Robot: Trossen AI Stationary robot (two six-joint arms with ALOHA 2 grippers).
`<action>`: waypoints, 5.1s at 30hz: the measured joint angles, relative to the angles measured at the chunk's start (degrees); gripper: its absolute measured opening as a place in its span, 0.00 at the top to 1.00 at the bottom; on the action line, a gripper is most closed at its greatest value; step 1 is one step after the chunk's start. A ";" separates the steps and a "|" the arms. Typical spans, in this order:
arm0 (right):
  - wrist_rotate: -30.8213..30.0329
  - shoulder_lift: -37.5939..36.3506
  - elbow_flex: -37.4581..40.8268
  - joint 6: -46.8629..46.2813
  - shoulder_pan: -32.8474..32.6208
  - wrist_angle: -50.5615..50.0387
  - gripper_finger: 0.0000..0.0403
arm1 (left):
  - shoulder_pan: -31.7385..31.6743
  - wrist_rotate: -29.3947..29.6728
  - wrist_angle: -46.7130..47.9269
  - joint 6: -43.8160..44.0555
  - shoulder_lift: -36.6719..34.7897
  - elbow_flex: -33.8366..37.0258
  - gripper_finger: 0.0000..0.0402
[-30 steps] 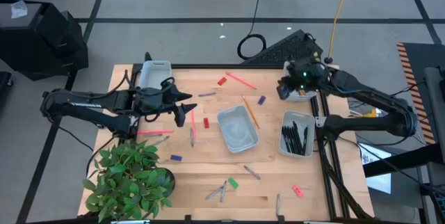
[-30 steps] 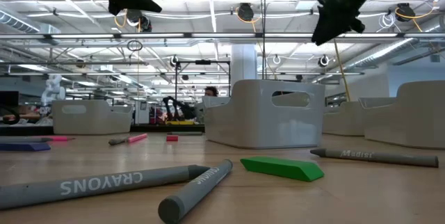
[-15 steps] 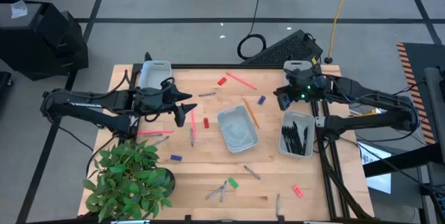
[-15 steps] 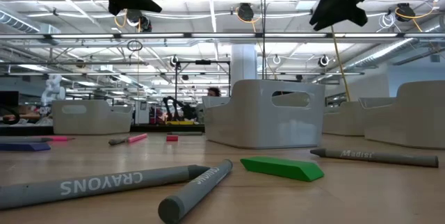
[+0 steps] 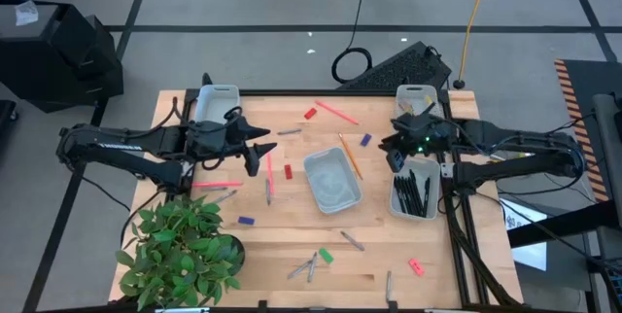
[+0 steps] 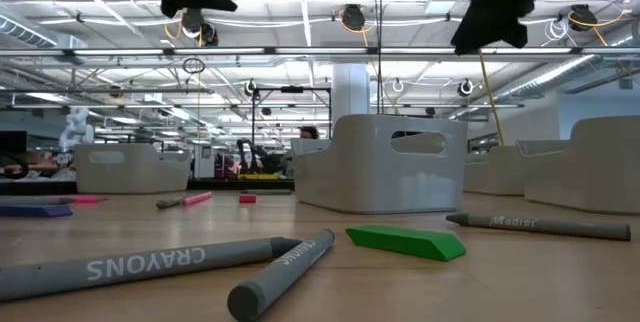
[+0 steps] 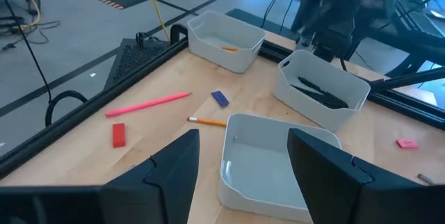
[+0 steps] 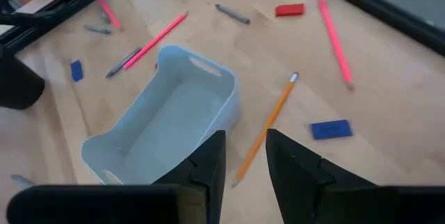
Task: Sort crayons/erasers/pens/pencils in bins
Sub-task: Put the gray crayon into the bottom left gray bin
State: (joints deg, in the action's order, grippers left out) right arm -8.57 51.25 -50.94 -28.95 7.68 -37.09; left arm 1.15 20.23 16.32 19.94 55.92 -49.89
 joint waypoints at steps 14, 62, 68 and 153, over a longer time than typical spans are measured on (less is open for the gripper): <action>-0.74 1.51 9.53 2.05 -10.36 12.96 0.80 | -0.02 0.04 -3.40 5.92 -0.01 0.00 0.44; -19.68 53.72 -34.54 -22.62 -54.09 7.46 0.92 | 32.58 5.79 -4.63 11.42 7.87 0.00 0.44; -18.04 53.59 -34.52 -39.49 -54.73 -7.32 0.74 | 33.69 5.77 -4.38 11.47 7.87 0.00 0.44; -15.41 51.21 -24.96 -21.26 -44.25 6.47 0.97 | 25.26 8.44 -4.55 5.56 7.82 0.00 0.44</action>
State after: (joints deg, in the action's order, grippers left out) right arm -23.97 102.45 -75.89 -50.21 -36.57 -30.61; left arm 26.40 28.67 11.77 25.51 63.75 -49.89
